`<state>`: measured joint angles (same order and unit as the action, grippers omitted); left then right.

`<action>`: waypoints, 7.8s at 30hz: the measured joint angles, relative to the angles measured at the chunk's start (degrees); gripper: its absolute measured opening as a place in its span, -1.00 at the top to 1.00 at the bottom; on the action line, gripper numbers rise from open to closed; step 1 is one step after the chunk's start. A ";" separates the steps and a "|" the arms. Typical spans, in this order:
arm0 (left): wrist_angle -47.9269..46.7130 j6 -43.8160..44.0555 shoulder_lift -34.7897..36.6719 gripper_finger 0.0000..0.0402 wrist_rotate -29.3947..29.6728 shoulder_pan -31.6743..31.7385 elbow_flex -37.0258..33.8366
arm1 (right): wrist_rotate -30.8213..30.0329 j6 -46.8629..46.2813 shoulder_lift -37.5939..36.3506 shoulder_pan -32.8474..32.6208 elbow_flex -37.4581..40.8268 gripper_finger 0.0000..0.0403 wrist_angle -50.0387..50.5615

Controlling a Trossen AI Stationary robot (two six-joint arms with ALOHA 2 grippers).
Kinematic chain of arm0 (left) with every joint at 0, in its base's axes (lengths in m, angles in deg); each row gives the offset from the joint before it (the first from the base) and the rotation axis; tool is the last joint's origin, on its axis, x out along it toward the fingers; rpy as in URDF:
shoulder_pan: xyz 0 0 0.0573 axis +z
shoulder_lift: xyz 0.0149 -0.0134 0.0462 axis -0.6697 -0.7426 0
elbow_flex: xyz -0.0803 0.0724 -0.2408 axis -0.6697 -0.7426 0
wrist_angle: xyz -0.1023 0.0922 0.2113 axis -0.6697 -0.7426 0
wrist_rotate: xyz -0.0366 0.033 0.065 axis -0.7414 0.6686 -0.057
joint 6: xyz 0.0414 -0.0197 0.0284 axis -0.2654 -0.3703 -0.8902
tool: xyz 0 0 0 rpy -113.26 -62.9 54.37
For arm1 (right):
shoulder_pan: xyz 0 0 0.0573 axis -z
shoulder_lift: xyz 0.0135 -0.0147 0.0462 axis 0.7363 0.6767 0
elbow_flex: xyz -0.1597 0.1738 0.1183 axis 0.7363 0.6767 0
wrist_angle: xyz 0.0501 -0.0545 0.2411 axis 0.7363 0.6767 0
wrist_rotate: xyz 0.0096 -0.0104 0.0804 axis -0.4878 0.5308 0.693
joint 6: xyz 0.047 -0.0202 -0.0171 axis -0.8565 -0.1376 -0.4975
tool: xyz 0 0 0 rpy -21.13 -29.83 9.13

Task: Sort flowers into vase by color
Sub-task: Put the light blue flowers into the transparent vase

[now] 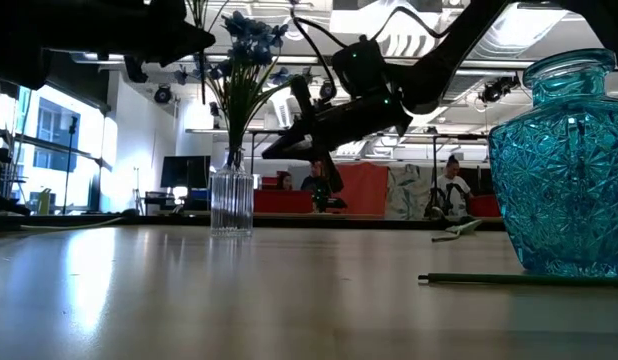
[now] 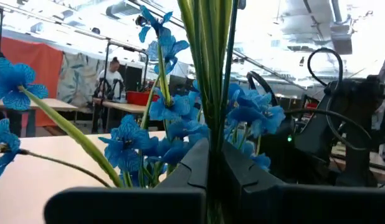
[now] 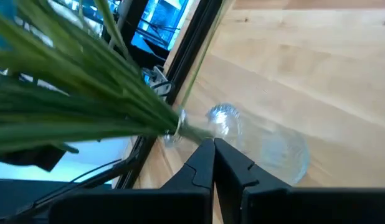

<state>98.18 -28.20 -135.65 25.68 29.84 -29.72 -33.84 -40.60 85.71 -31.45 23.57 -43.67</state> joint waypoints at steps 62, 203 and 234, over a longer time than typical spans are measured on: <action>-44.47 5.61 4.27 1.00 -27.50 -8.97 33.59 | -19.11 44.92 -21.71 -26.52 -14.64 -0.12 16.04; -55.35 26.97 7.85 0.75 -29.88 -6.56 33.57 | -12.50 41.94 -18.47 -23.82 -14.60 1.00 8.70; -67.76 29.19 23.59 1.00 -4.35 -13.90 16.88 | -21.98 46.12 -27.21 -24.54 -14.69 -0.18 23.17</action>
<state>30.41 0.99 -112.06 21.33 15.94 -12.84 -55.82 5.52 58.50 -55.99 8.89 -20.50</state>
